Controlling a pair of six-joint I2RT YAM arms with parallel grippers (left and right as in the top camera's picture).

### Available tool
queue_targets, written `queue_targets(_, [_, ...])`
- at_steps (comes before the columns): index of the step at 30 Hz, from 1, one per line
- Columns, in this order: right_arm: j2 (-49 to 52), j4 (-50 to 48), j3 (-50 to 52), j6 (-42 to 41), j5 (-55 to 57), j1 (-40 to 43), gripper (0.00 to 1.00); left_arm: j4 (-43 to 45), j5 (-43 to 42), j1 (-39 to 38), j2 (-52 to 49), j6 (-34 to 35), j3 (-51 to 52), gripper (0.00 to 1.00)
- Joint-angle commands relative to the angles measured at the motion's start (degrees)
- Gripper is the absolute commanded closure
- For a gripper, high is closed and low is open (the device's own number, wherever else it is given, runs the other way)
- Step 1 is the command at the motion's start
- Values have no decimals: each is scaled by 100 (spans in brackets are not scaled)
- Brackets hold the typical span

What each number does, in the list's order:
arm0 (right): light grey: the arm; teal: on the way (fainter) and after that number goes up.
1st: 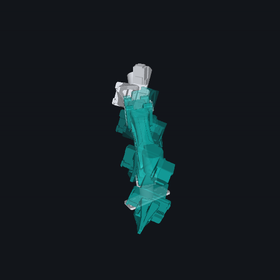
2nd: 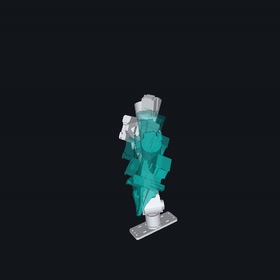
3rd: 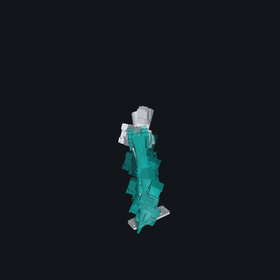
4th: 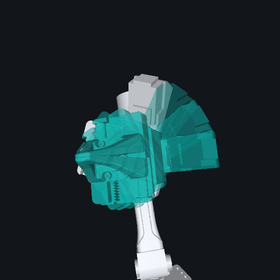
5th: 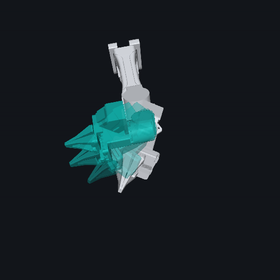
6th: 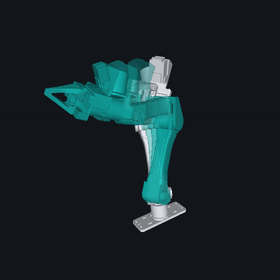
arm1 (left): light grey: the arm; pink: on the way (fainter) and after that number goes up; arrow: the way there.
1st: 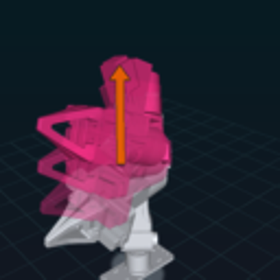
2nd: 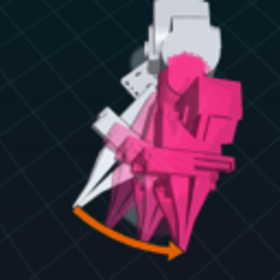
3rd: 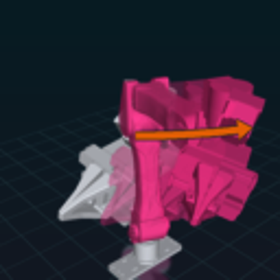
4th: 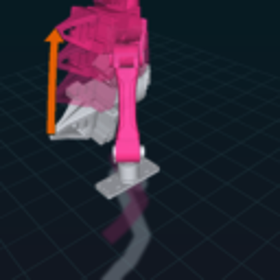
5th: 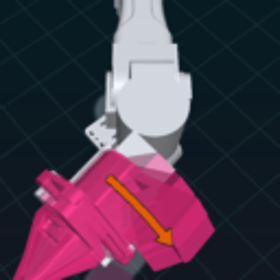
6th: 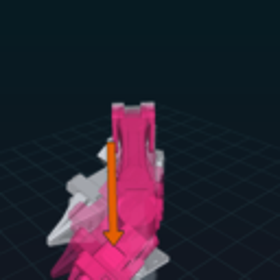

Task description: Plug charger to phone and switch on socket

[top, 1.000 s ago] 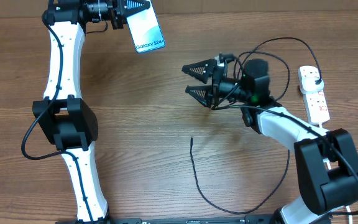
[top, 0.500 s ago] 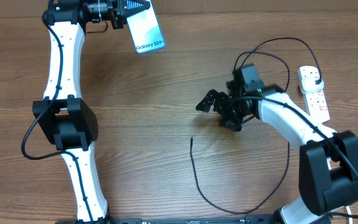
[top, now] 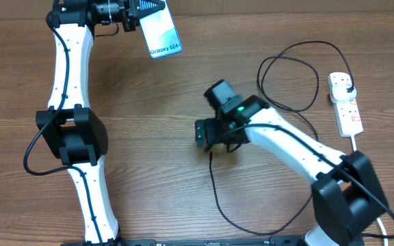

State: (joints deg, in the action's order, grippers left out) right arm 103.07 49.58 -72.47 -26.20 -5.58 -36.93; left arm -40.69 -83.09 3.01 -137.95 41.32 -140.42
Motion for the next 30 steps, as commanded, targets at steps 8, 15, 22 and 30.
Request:
queue_targets(8, [492, 116, 138, -855, 424, -282, 0, 22, -94, -70, -37, -175, -142, 96])
queue_targets(15, [772, -103, 389, -960, 326, -363, 1, 24, -52, -105, -37, -278, -142, 96])
queue_targets(22, [776, -118, 389, -960, 251, -544, 17, 24, -48, -111, -37, -284, -142, 96])
queue_targets(30, [822, -120, 389, -986, 284, -1019, 22, 24, -50, -111, -37, -284, -142, 96])
